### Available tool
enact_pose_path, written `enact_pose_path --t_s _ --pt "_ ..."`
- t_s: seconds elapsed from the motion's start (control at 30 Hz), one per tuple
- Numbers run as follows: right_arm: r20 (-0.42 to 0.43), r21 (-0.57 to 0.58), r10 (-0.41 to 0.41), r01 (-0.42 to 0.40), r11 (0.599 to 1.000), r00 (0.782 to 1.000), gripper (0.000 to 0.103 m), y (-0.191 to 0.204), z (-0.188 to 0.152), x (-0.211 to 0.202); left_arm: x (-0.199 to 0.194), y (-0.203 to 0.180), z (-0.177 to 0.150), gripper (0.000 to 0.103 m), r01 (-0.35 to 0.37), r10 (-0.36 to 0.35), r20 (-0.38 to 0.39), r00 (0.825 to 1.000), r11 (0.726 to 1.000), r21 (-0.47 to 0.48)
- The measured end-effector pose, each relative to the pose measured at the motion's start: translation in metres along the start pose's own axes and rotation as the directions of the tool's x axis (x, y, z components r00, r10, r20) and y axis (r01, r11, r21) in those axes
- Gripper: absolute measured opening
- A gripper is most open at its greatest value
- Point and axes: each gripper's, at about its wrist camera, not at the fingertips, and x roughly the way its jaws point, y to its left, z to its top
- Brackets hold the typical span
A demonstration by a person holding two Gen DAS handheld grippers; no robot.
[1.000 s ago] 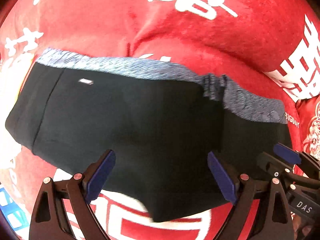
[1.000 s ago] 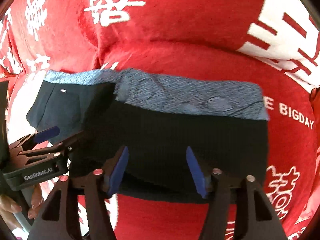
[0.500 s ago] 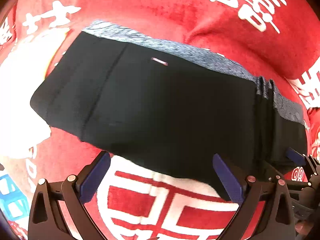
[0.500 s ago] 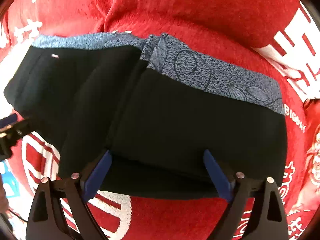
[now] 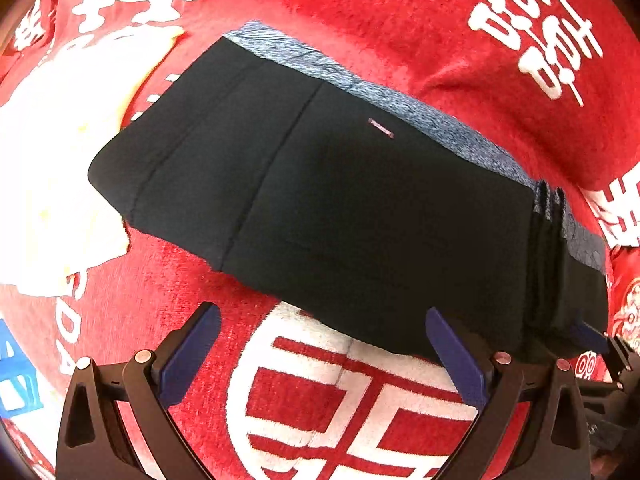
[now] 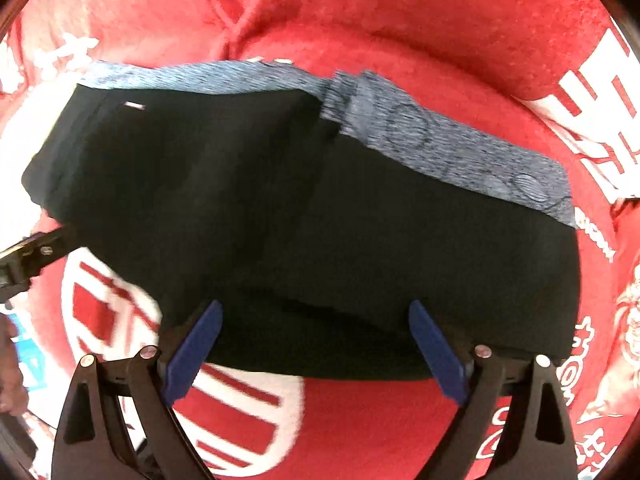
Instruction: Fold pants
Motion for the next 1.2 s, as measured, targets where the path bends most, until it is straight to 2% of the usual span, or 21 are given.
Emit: enact_pose_path --t_s 0.13,0.27,0.33,0.37,0.43,0.47,0.53,0.57,0.77,0.87,1.03,1.1,1.17,1.2 --pt "0.070 -0.017 0.038 -0.037 0.999 0.997 0.096 0.013 0.000 -0.012 0.001 0.013 0.001 0.103 0.008 -0.007 0.005 1.000 0.999 -0.038" --pt "0.031 0.000 0.045 -0.045 0.999 0.999 0.096 0.016 0.002 0.003 0.005 0.033 -0.002 0.103 0.008 -0.009 -0.012 1.000 0.996 -0.089" --pt "0.023 0.005 0.042 -0.042 0.999 0.999 0.096 0.015 0.000 0.008 0.003 0.041 -0.002 0.103 0.036 -0.036 0.000 0.999 0.993 -0.114" --pt "0.029 -0.003 0.037 -0.037 0.999 0.999 0.096 0.016 -0.001 0.008 -0.003 0.050 -0.001 0.103 0.082 -0.078 0.034 0.996 0.987 -0.141" --pt "0.029 -0.013 0.031 -0.031 0.999 0.999 0.096 0.018 0.001 0.010 -0.011 0.062 0.000 0.103 0.165 -0.150 0.091 0.984 0.969 -0.184" --pt "0.031 -0.018 0.030 -0.029 0.999 0.999 0.096 0.019 0.000 0.011 -0.012 0.072 0.002 0.103 0.221 -0.198 0.120 0.973 0.950 -0.219" --pt "0.035 -0.022 0.028 -0.028 0.999 0.999 0.097 0.021 0.000 0.012 -0.011 0.085 0.003 0.103 0.283 -0.252 0.145 0.957 0.922 -0.265" --pt "0.038 -0.023 0.027 -0.026 0.999 0.999 0.097 0.021 -0.001 0.012 -0.008 0.092 0.005 0.103 0.326 -0.290 0.161 0.943 0.901 -0.287" --pt "0.052 -0.026 0.018 -0.017 1.000 0.998 0.098 0.020 -0.005 0.013 0.003 0.107 0.010 0.103 0.438 -0.382 0.226 0.896 0.842 -0.313" --pt "0.055 -0.027 0.022 -0.020 0.999 0.998 0.098 0.021 -0.003 0.015 0.003 0.108 0.009 0.103 0.469 -0.402 0.258 0.879 0.828 -0.307" --pt "0.064 -0.029 0.022 -0.021 0.999 0.998 0.098 0.022 -0.007 0.011 0.001 0.104 0.017 0.103 0.476 -0.396 0.289 0.872 0.824 -0.307" --pt "0.065 -0.028 0.022 -0.020 0.999 0.998 0.098 0.022 -0.008 0.011 -0.006 0.099 0.023 0.103 0.508 -0.418 0.314 0.852 0.805 -0.306" --pt "0.065 -0.026 0.021 -0.019 0.999 0.998 0.098 0.022 -0.008 0.011 -0.014 0.089 0.030 0.103 0.518 -0.426 0.336 0.840 0.813 -0.267" --pt "0.064 -0.026 0.021 -0.020 0.999 0.998 0.098 0.022 -0.008 0.011 -0.013 0.085 0.033 0.103 0.506 -0.417 0.331 0.846 0.823 -0.257"
